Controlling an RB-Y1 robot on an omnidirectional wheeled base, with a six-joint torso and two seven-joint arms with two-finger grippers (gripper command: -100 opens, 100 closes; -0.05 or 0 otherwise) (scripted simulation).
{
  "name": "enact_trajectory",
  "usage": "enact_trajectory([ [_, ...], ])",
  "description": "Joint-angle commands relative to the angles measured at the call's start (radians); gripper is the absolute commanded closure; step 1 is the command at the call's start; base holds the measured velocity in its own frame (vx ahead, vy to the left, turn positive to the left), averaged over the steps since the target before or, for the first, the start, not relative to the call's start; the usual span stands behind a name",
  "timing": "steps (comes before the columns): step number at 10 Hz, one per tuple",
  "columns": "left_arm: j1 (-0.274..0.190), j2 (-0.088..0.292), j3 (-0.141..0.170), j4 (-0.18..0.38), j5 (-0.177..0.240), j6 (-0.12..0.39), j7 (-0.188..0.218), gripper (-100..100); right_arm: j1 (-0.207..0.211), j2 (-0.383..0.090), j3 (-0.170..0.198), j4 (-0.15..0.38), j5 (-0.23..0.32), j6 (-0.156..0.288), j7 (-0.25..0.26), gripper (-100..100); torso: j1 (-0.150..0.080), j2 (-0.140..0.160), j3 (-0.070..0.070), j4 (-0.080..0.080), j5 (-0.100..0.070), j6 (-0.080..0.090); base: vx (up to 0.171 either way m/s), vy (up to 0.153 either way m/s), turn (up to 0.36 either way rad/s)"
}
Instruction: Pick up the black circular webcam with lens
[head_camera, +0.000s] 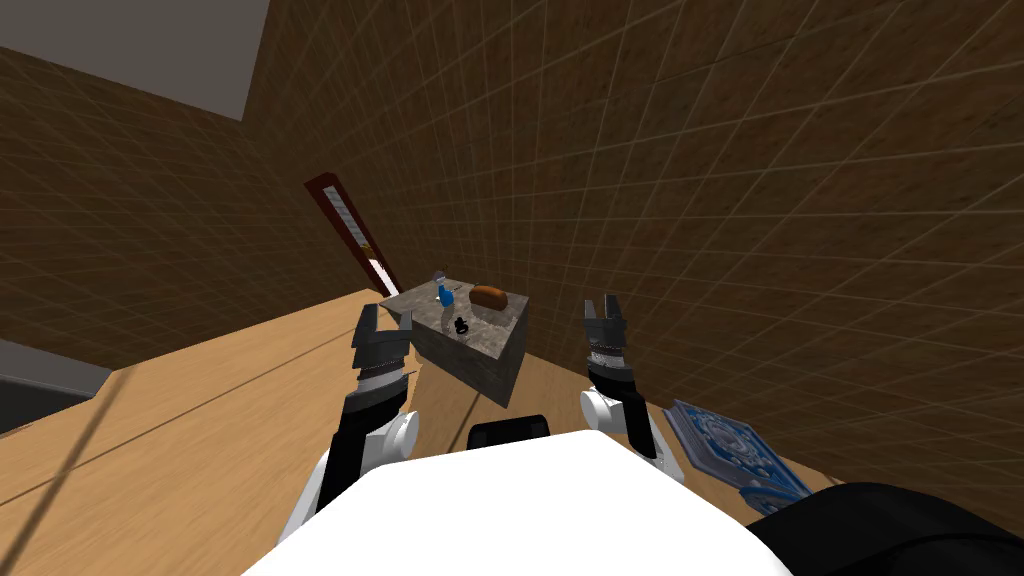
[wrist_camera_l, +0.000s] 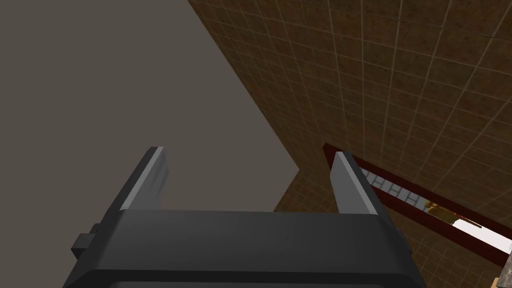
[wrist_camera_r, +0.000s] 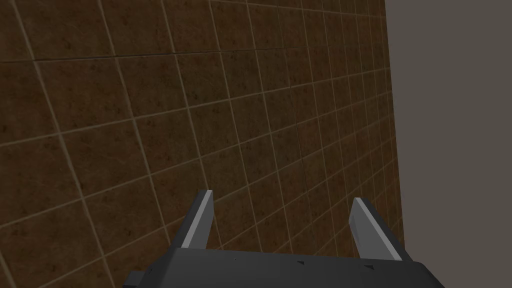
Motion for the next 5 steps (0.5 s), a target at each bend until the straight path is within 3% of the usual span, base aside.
enact_trajectory([
  [1, 0.003, 0.044, 0.000, 0.000, 0.001, 0.009, -0.002, -100, 0.000, 0.000, 0.000, 0.000, 0.000, 0.000, 0.000, 0, 0.000, 0.000, 0.000, 0.000, 0.000, 0.000, 0.000, -0.011, -0.027],
  [5, 0.020, 0.150, -0.003, 0.000, 0.010, 0.058, -0.013, -100, 0.000, 0.000, 0.000, 0.000, 0.000, 0.000, 0.000, 0, -0.003, 0.000, 0.000, 0.000, -0.001, 0.000, 0.001, -0.038, -0.059],
])
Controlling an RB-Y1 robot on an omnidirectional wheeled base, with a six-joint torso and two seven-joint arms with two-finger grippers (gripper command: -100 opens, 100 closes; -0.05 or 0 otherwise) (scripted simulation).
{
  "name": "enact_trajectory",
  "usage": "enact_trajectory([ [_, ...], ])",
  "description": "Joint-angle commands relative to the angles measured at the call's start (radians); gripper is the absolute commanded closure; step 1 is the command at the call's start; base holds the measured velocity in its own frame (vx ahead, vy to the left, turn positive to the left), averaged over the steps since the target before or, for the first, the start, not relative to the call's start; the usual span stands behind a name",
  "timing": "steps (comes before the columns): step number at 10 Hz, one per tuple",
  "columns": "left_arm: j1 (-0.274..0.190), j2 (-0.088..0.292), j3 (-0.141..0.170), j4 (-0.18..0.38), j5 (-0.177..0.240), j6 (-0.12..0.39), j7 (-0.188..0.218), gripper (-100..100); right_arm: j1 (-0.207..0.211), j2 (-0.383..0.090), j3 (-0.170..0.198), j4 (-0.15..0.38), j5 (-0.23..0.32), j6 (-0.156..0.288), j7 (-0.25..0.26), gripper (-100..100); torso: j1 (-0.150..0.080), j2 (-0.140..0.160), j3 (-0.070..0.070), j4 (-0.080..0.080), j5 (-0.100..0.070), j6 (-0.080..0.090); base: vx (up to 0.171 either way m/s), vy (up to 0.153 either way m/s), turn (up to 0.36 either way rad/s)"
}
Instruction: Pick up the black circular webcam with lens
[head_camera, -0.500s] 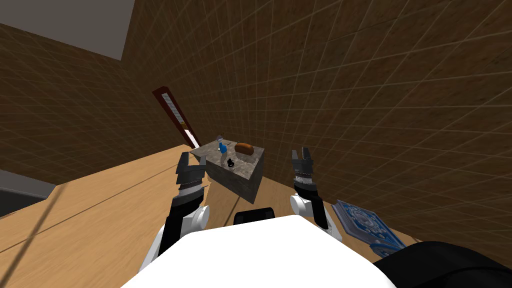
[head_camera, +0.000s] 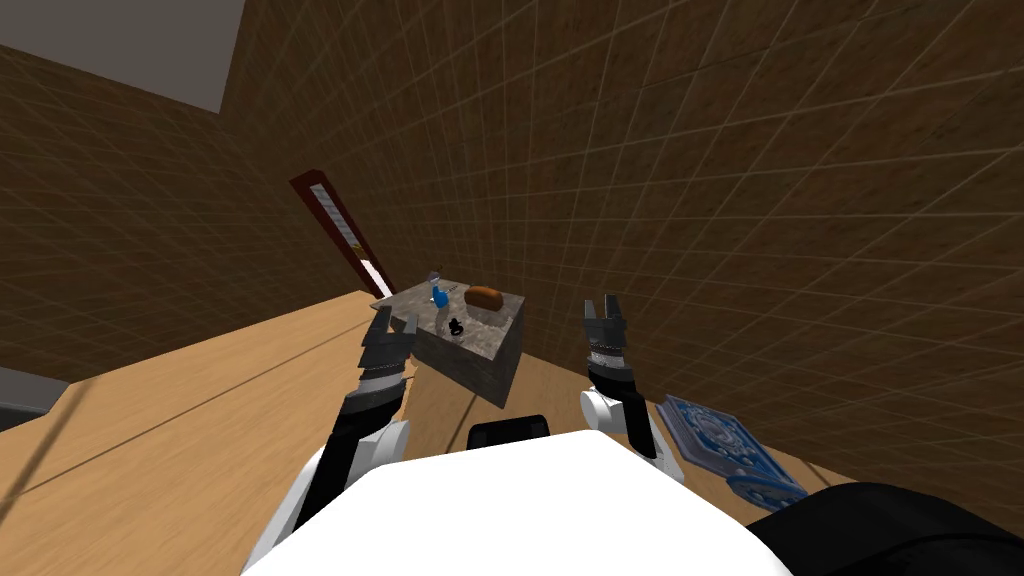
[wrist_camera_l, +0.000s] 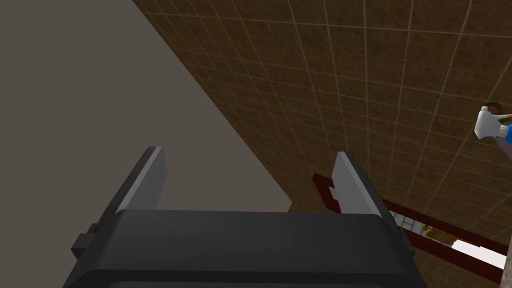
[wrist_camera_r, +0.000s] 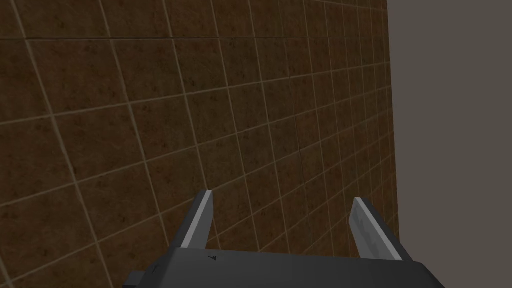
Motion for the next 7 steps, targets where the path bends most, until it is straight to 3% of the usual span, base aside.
enact_trajectory([
  [1, 0.007, 0.031, 0.000, 0.000, 0.005, 0.032, -0.006, -100, 0.000, 0.000, 0.000, 0.000, 0.000, 0.000, 0.000, 0, 0.000, 0.000, 0.000, 0.000, 0.000, 0.000, 0.009, -0.057, -0.101],
  [7, 0.058, 0.063, -0.004, 0.001, 0.031, 0.177, -0.037, -100, 0.000, 0.000, 0.000, 0.000, 0.000, 0.000, 0.000, 0, -0.002, -0.001, 0.000, 0.000, -0.001, 0.000, 0.011, -0.075, -0.119],
])
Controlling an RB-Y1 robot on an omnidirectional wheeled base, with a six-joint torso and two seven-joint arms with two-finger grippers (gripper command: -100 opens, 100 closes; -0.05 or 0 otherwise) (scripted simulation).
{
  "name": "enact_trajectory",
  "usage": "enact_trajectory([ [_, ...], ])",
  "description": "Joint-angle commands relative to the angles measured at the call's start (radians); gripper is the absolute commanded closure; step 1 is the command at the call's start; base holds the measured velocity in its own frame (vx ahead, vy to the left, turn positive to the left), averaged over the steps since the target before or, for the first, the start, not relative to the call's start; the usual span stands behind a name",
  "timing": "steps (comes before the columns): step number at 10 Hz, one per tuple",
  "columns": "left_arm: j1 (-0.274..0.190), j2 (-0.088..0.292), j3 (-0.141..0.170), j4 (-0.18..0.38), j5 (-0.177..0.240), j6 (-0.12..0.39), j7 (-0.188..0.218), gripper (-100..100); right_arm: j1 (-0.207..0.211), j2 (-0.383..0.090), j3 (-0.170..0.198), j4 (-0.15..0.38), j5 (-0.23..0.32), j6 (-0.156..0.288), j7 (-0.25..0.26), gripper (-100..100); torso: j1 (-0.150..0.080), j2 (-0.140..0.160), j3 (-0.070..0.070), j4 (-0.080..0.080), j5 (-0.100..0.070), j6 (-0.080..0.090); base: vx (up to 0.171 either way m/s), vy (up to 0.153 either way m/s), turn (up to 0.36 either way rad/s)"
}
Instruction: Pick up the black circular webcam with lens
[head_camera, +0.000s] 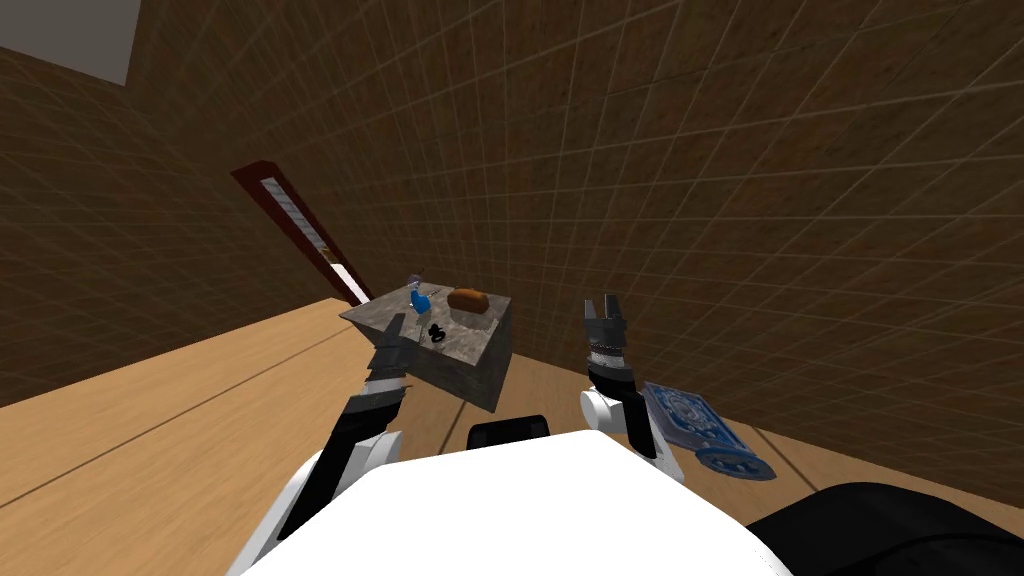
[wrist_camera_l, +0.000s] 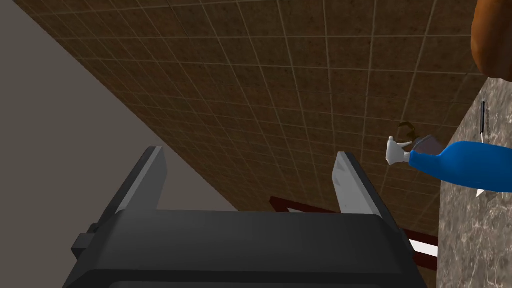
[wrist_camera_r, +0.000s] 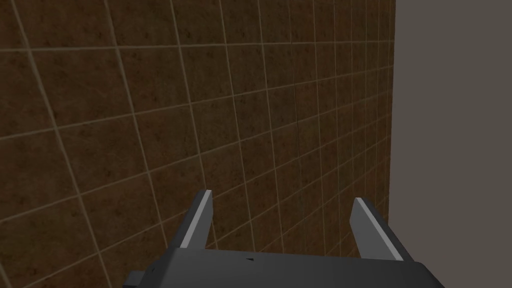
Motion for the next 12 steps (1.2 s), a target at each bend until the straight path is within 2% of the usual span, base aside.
enact_trajectory([
  [1, 0.023, 0.001, -0.001, 0.001, 0.007, 0.045, -0.009, -100, 0.000, 0.000, 0.000, 0.000, 0.000, 0.000, 0.000, 0, 0.000, 0.000, 0.000, 0.000, 0.000, 0.000, 0.016, -0.085, -0.160],
  [3, 0.042, 0.005, 0.005, 0.005, 0.018, 0.107, -0.018, -100, 0.000, 0.000, 0.000, 0.000, 0.000, 0.000, 0.000, 0, -0.002, 0.000, 0.000, 0.000, 0.000, 0.000, 0.020, -0.093, -0.168],
  [4, 0.042, 0.005, 0.005, 0.005, 0.018, 0.108, -0.018, -100, 0.000, 0.000, 0.000, 0.000, 0.000, 0.000, 0.000, 0, -0.001, 0.000, 0.000, 0.000, 0.000, 0.000, 0.012, -0.051, -0.045],
  [7, 0.071, 0.023, 0.024, 0.016, 0.036, 0.205, -0.026, -100, 0.000, 0.000, 0.000, 0.000, 0.000, 0.000, 0.000, 0, 0.000, 0.000, 0.000, 0.000, 0.000, 0.000, 0.019, -0.064, -0.194],
  [8, 0.071, 0.023, 0.024, 0.016, 0.036, 0.211, -0.026, -100, 0.000, 0.000, 0.000, 0.000, 0.000, 0.000, 0.000, 0, 0.000, 0.000, 0.000, 0.000, 0.000, 0.000, -0.001, -0.047, -0.037],
  [12, 0.099, 0.060, 0.056, 0.035, 0.054, 0.321, -0.027, -100, 0.000, 0.000, 0.000, 0.000, 0.000, 0.000, 0.000, 0, 0.002, 0.002, 0.001, 0.000, 0.000, -0.001, -0.001, -0.044, -0.151],
])
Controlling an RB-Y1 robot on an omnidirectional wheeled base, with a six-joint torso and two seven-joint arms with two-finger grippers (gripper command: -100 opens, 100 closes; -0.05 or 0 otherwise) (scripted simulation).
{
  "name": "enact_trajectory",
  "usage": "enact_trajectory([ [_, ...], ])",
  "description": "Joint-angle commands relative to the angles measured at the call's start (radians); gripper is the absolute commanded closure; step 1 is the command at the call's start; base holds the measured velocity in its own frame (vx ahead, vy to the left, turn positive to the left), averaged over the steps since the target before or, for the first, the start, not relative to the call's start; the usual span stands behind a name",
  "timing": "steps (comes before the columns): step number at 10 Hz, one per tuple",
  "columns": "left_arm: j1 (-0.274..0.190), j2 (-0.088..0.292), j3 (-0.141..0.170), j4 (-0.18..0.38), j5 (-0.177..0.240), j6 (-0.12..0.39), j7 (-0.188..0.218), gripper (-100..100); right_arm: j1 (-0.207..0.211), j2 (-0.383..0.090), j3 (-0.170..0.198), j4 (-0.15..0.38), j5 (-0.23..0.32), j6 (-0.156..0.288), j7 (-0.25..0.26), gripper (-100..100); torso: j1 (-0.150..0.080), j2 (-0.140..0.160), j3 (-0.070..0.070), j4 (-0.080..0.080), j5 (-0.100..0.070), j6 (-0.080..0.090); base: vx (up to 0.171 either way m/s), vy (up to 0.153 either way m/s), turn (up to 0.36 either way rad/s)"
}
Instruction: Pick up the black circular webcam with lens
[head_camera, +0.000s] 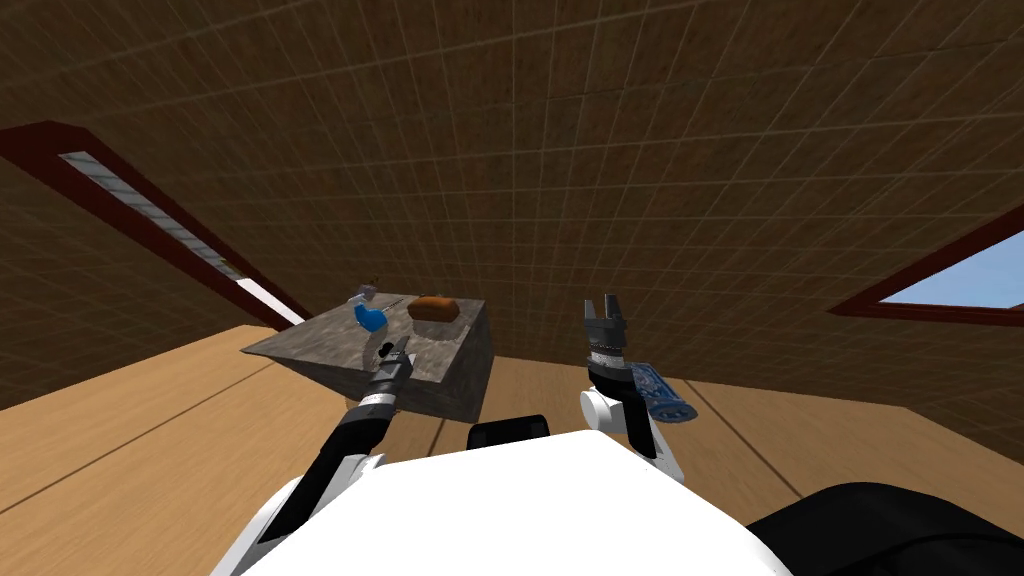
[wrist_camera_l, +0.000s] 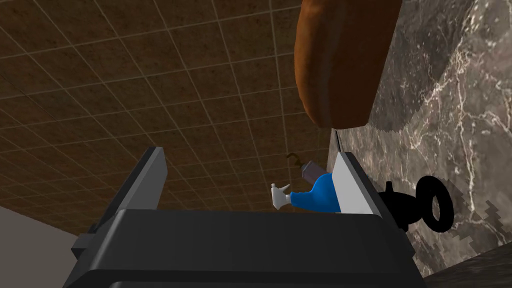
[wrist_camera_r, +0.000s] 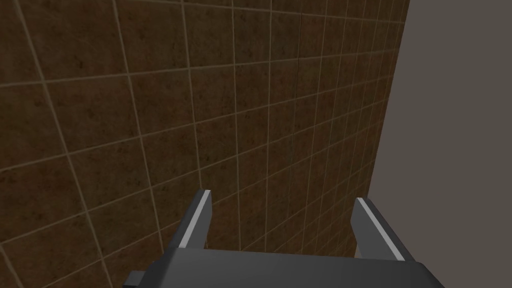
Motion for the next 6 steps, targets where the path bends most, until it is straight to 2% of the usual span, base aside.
enact_trajectory([
  [1, 0.016, 0.026, 0.023, 0.010, 0.011, 0.050, 0.004, -100, 0.000, 0.000, 0.000, 0.000, 0.000, 0.000, 0.000, 0, 0.000, 0.000, 0.000, 0.000, 0.000, 0.000, -0.002, -0.041, -0.259],
  [2, 0.016, 0.026, 0.023, 0.010, 0.011, 0.059, 0.004, -100, 0.000, 0.000, 0.000, 0.000, 0.000, 0.000, 0.000, 0, 0.000, 0.000, 0.000, 0.000, 0.000, 0.000, -0.003, -0.025, -0.081],
  [4, 0.032, 0.064, 0.054, 0.030, 0.022, 0.126, 0.010, -100, 0.000, 0.000, 0.000, 0.000, 0.000, 0.000, 0.000, 0, 0.001, 0.000, 0.000, 0.000, 0.000, 0.000, -0.005, -0.031, -0.227],
  [5, 0.032, 0.064, 0.054, 0.030, 0.022, 0.131, 0.010, -100, 0.000, 0.000, 0.000, 0.000, 0.000, 0.000, 0.000, 0, 0.001, 0.001, 0.000, 0.000, 0.000, 0.000, -0.003, -0.016, -0.051],
  [6, 0.039, 0.084, 0.072, 0.040, 0.027, 0.166, 0.015, -100, 0.000, 0.000, 0.000, 0.000, 0.000, 0.000, 0.000, 0, 0.001, 0.001, 0.000, 0.000, 0.000, -0.001, -0.002, -0.016, -0.113],
])
